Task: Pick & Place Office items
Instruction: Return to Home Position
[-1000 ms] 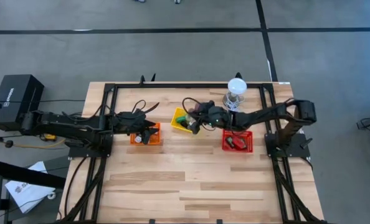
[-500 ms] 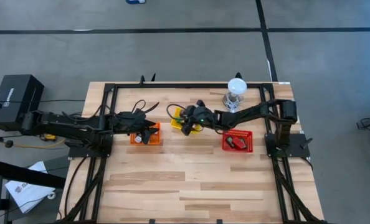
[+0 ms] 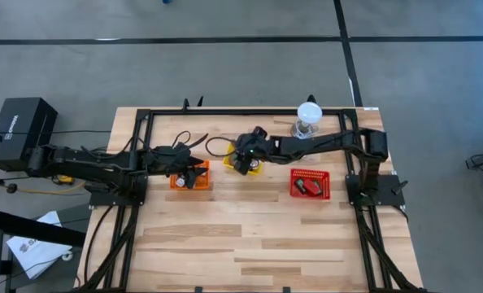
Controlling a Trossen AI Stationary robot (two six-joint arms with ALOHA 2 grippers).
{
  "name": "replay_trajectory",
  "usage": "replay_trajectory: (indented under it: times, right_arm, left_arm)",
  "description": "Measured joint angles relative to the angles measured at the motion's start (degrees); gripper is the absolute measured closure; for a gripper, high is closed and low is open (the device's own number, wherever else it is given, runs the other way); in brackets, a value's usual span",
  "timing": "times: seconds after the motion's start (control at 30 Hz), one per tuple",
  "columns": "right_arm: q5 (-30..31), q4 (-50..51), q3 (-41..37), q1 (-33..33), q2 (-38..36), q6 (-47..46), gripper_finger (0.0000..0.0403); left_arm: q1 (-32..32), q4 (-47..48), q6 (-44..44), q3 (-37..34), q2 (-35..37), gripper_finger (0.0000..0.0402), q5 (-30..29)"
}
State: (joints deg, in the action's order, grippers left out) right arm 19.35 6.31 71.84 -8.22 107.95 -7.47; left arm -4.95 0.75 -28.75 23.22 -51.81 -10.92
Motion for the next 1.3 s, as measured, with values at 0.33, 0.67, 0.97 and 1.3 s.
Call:
replay_trajectory:
  times: [0.33, 0.67, 0.97, 1.3]
  right_arm:
    - [0.0, 6.6, 1.5, 2.4, -0.7, -2.3, 0.0231]
    - [-2.6, 22.4, 1.5, 6.8, -13.4, -0.9, 0.0250]
    - [-6.3, 36.5, 1.6, 7.3, -27.2, -3.5, 0.0312]
    - [-6.0, 45.2, 1.5, 13.5, -38.4, 0.3, 0.0393]
  left_arm:
    - [0.0, 0.0, 0.0, 0.0, 0.0, 0.0198, 0.2]
    - [0.0, -0.8, 6.2, 0.0, 0.8, 0.0199, 0.2]
    - [0.1, -0.8, 11.0, 0.0, 8.8, 0.0274, 0.0]
    - [0.2, 0.4, 16.3, 0.0, 15.9, 0.0353, 0.0]
